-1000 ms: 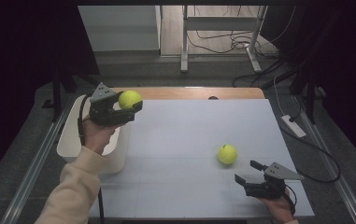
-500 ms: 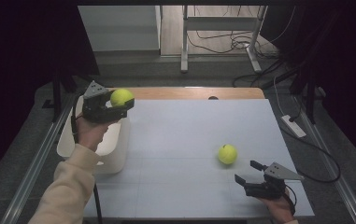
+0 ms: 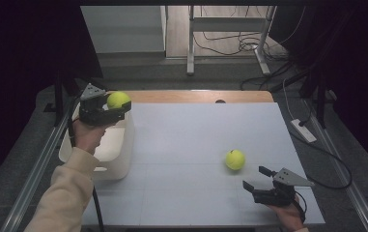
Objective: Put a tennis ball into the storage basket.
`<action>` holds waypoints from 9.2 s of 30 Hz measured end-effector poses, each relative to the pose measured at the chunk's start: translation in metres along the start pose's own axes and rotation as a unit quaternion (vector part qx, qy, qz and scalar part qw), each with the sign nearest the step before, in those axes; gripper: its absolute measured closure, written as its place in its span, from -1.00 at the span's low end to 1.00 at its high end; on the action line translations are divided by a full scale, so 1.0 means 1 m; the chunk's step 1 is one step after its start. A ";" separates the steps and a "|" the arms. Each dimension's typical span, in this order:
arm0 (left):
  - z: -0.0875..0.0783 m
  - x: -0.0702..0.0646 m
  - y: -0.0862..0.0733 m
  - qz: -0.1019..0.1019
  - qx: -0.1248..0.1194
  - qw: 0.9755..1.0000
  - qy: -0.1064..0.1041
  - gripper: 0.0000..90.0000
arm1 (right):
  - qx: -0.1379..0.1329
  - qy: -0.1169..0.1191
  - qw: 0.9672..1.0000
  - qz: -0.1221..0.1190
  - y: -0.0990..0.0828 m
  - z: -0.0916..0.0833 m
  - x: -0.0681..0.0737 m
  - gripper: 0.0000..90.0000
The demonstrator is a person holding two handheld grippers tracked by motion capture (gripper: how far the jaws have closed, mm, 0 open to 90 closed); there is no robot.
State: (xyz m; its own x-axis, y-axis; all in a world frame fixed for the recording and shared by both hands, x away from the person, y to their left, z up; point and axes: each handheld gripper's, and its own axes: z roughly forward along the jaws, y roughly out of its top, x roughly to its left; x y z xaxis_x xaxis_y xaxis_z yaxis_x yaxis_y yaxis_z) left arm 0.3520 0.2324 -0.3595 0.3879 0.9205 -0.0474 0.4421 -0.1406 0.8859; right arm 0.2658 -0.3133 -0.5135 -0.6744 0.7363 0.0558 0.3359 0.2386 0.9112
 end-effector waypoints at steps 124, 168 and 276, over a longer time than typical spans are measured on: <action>0.003 0.019 -0.029 -0.024 0.021 0.996 -0.079 -0.79 | 0.007 0.003 1.000 0.011 -0.002 0.003 -0.007 -0.71; -0.003 -0.052 -0.016 0.026 -0.014 0.985 -0.172 -0.77 | -0.002 0.006 1.000 0.010 0.002 0.002 -0.004 -0.70; 0.113 -0.177 -0.023 0.116 0.099 0.938 -0.310 -0.81 | -0.007 0.035 0.999 0.002 0.004 0.006 0.002 -0.70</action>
State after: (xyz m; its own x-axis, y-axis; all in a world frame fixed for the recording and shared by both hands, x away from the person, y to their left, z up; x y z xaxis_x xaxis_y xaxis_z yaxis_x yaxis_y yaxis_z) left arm 0.3643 0.0315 -0.4233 0.8612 0.4764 -0.1769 0.4051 -0.4333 0.8051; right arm 0.2699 -0.3070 -0.5129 -0.7178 0.6905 0.0886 0.3307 0.2262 0.9162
